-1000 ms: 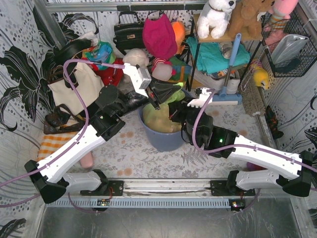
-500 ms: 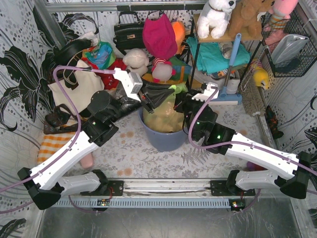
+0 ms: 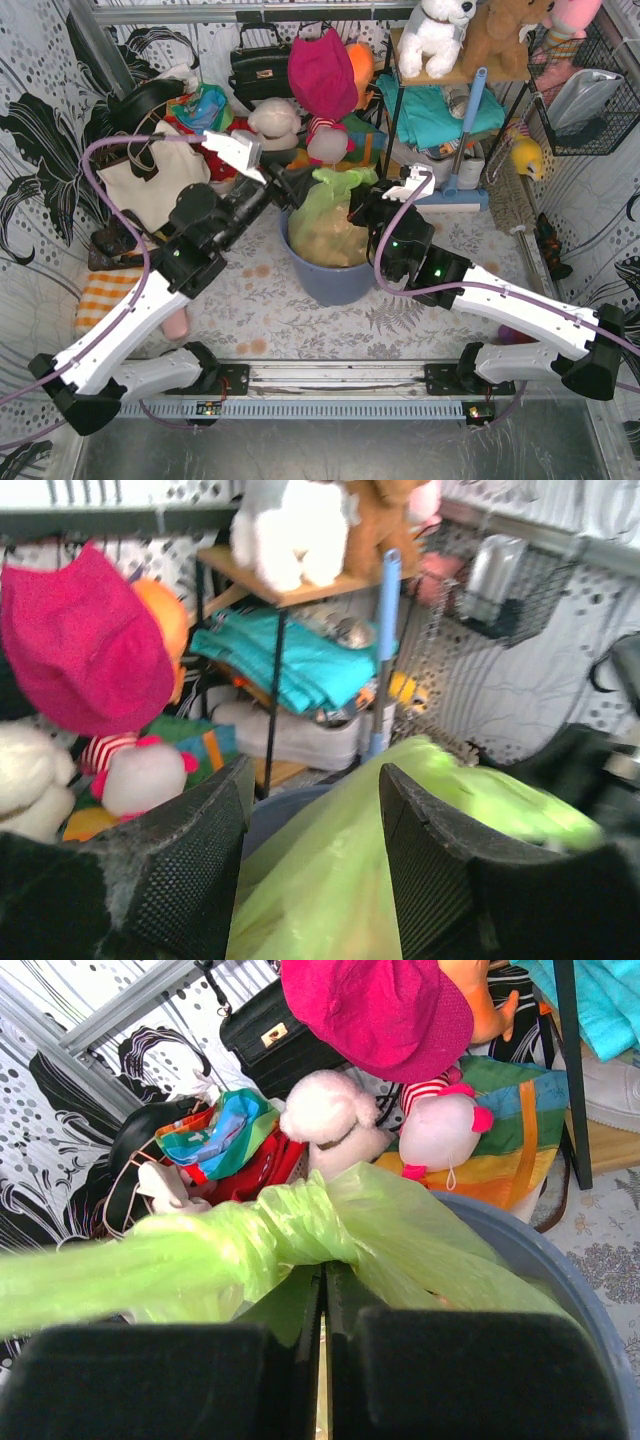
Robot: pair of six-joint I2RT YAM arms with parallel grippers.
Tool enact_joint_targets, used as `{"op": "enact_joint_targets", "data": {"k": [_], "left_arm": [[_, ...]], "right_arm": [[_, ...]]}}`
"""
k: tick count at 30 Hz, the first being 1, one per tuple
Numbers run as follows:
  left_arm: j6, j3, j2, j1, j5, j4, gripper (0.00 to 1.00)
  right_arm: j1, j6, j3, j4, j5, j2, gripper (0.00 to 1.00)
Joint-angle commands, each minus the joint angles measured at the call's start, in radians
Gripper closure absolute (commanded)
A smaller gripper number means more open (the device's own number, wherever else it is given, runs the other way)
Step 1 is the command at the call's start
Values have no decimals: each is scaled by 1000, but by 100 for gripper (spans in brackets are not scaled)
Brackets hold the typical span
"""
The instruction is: Tie the trash bag
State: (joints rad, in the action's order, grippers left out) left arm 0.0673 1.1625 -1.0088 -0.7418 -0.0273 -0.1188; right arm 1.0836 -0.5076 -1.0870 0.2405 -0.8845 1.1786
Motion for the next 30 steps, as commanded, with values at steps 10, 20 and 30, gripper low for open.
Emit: {"op": "enact_joint_targets", "data": {"k": [10, 20, 30], "left_arm": [[288, 82, -259, 379, 772, -91, 35], [278, 169, -422, 376, 1052, -92, 33], [239, 194, -470, 334, 1100, -56, 37]], "right_arm": [[-8, -24, -34, -52, 12, -8, 100], [-10, -23, -39, -56, 12, -15, 100], [-15, -33, -40, -45, 24, -5, 100]]}}
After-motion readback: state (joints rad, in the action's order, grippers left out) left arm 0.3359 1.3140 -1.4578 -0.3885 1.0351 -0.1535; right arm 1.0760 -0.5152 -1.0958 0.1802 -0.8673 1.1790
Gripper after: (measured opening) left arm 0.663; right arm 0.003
